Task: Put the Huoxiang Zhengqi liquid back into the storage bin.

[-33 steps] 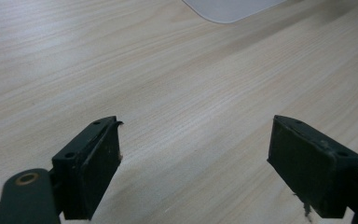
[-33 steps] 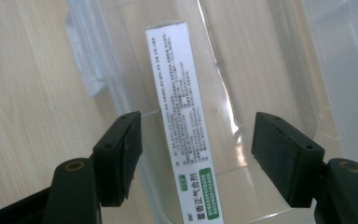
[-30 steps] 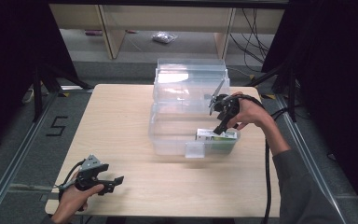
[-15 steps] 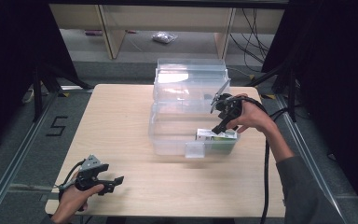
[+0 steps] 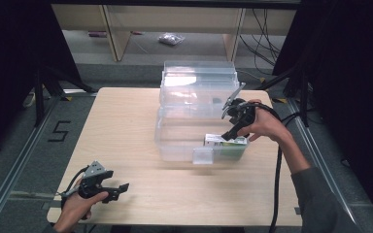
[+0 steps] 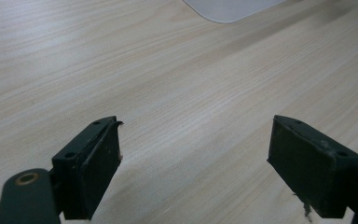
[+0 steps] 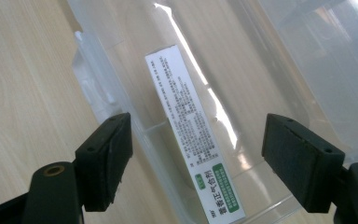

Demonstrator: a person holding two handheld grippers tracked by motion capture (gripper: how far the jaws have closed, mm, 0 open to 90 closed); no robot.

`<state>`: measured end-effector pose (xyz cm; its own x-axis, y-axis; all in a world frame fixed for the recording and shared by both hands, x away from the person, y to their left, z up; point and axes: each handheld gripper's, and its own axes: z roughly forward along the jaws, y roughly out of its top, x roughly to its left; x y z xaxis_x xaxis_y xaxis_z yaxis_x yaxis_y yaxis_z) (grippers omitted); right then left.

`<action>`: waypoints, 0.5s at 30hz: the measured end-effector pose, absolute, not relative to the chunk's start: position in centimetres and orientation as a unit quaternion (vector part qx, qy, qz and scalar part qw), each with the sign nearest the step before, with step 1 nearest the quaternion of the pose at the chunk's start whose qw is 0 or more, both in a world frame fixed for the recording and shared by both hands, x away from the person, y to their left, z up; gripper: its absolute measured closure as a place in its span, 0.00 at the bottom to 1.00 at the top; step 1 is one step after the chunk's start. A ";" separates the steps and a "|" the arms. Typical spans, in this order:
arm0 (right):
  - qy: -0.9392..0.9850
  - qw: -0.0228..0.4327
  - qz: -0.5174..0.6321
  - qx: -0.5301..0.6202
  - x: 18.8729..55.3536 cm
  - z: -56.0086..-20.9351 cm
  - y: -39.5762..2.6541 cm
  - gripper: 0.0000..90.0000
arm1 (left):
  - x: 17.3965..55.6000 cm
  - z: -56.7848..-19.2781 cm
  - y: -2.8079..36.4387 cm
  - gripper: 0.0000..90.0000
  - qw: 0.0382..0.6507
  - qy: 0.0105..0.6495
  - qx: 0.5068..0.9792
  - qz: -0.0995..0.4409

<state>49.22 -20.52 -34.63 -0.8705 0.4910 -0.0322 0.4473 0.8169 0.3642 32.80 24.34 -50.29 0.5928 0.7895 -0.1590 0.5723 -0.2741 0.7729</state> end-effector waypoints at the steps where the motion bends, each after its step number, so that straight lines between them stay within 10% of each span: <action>1: 0.953 0.067 0.174 0.240 49.2 -34.6 -20.6 0.28 | 32.8 -50.3 24.3 0.18 0.419 0.433 0.787 0.130; 15: 0.942 0.069 0.202 0.259 48.0 -34.6 -20.9 0.27 | 32.8 -50.3 24.3 0.18 0.419 0.434 0.787 0.130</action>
